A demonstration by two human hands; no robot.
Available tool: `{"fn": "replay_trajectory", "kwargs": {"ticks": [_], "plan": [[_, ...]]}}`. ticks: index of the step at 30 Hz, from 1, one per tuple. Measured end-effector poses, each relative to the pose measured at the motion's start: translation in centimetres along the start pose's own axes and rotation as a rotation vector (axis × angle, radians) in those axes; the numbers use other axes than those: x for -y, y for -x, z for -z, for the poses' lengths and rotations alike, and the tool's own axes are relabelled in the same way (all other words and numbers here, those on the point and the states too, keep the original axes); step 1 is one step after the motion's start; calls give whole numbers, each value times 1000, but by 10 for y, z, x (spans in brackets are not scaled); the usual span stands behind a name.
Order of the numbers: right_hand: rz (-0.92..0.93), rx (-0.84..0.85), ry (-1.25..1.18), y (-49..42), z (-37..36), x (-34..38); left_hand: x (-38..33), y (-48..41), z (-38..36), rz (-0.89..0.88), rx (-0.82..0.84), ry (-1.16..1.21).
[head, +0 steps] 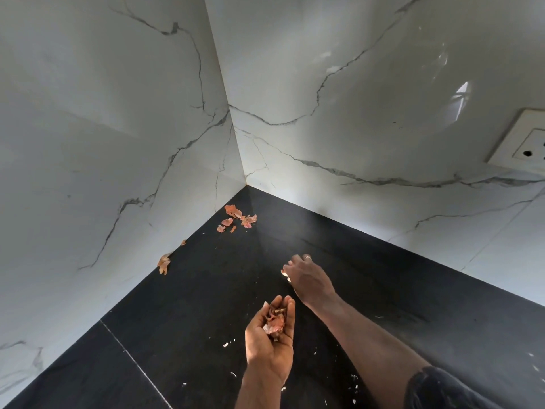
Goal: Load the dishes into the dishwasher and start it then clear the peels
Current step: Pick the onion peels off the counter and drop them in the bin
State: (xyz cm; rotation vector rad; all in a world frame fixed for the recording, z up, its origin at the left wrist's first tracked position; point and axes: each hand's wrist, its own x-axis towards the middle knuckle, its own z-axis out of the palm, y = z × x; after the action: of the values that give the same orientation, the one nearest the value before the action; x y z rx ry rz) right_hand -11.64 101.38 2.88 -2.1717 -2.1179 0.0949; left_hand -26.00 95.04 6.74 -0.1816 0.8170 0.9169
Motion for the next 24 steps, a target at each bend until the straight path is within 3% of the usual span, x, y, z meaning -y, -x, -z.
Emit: {"fn": "replay_trajectory", "kwargs": {"ticks": [12, 18, 24], "plan": [[-11, 18, -85, 31, 10, 13, -15, -1, 5, -50, -21, 40], [-153, -106, -347, 43, 29, 29, -17, 0, 6, -47, -21, 30], [-36, -156, -494, 64, 63, 67, -22, 3, 13, -92, -95, 73]]}}
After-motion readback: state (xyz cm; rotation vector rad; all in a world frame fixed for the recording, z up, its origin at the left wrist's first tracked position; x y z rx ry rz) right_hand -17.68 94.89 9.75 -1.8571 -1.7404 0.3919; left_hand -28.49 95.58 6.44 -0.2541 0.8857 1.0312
